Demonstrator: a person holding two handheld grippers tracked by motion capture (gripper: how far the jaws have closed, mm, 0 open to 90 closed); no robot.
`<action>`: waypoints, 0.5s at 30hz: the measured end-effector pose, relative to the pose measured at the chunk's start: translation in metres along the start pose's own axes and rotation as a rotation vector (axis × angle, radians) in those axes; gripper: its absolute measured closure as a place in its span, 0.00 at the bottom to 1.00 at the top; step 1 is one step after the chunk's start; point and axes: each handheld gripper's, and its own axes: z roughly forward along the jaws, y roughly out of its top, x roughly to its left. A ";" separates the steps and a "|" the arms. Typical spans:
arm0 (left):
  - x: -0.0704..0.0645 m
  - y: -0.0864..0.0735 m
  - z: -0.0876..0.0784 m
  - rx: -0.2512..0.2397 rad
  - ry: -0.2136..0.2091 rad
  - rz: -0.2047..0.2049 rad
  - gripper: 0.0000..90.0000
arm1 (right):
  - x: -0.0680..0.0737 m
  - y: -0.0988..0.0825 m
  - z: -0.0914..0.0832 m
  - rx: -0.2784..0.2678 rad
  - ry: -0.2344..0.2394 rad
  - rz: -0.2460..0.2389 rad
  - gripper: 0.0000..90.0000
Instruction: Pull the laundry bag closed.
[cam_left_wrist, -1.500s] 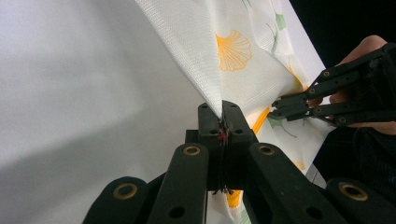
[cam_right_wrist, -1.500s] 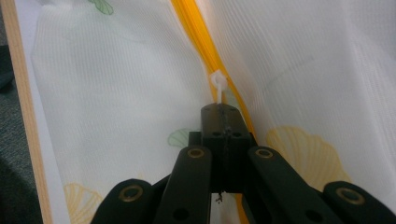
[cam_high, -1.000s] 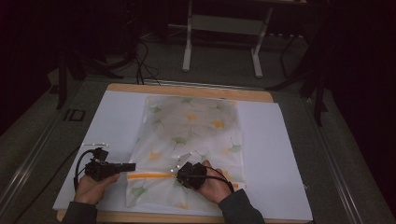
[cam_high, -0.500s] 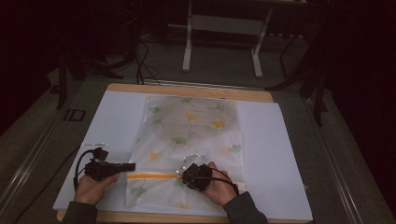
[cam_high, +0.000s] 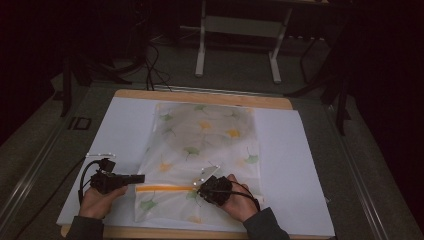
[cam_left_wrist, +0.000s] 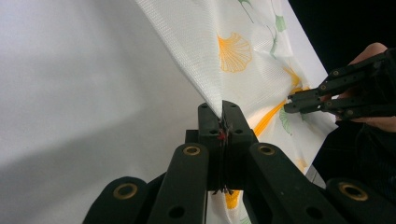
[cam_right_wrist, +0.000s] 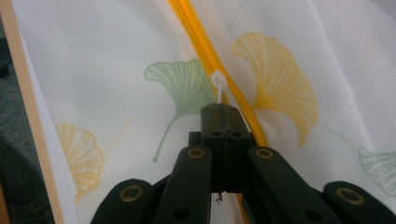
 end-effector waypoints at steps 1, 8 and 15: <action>0.000 0.000 0.000 0.000 0.000 0.002 0.99 | 0.000 -0.001 -0.001 0.002 -0.003 0.002 1.00; 0.000 0.000 0.000 0.000 0.001 0.001 0.99 | -0.002 -0.008 -0.003 0.002 -0.009 0.015 1.00; 0.000 0.000 0.000 0.000 0.002 0.001 0.99 | -0.003 -0.014 -0.006 0.004 -0.016 0.024 1.00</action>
